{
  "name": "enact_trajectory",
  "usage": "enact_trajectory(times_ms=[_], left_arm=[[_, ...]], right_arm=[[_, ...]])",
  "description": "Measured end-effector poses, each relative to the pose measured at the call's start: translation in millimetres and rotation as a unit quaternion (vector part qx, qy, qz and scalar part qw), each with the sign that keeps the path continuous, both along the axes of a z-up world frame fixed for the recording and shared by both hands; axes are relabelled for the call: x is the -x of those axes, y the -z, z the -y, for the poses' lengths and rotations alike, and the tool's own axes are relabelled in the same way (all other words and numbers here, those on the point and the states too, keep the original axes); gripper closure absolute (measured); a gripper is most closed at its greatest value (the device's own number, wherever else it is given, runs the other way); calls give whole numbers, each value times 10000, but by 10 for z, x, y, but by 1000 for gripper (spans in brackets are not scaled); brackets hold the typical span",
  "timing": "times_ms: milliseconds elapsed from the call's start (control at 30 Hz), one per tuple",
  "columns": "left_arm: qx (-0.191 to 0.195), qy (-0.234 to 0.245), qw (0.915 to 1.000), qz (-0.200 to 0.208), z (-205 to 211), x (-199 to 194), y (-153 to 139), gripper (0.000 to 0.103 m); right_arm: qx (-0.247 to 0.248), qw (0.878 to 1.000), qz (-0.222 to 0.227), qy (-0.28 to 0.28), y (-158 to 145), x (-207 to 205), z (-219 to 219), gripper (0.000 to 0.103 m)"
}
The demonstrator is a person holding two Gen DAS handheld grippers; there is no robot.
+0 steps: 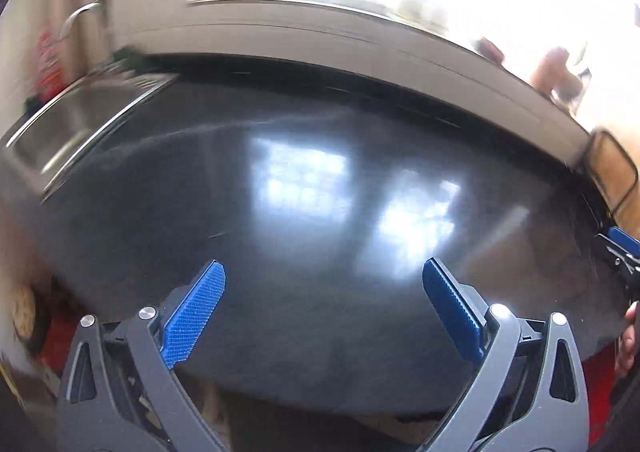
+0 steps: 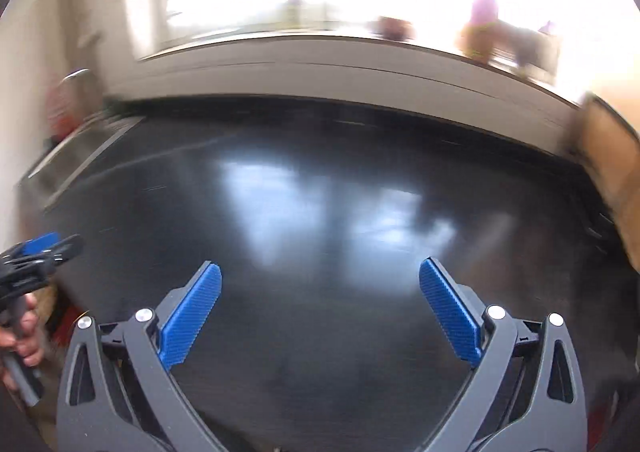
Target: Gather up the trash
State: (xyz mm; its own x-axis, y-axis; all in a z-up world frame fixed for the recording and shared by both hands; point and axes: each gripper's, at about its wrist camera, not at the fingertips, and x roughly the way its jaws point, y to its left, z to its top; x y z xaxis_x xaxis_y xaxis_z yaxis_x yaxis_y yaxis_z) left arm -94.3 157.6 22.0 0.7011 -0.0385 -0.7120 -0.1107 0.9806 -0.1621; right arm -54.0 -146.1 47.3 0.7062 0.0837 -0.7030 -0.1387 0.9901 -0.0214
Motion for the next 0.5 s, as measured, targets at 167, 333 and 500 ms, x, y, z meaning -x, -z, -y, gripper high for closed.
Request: enact_trajectory(times_ms=[167, 333, 500], left_arm=[[-317, 443, 9985, -23, 537, -303, 62, 7], [-416, 544, 9975, -155, 767, -366, 138, 7], [-714, 468, 9962, -188, 817, -416, 181, 7]], right_arm=[[-108, 9987, -49, 506, 24, -54, 524, 7], [-182, 9981, -53, 588, 52, 20, 716, 7], [-180, 9984, -26, 541, 94, -19, 681, 7]])
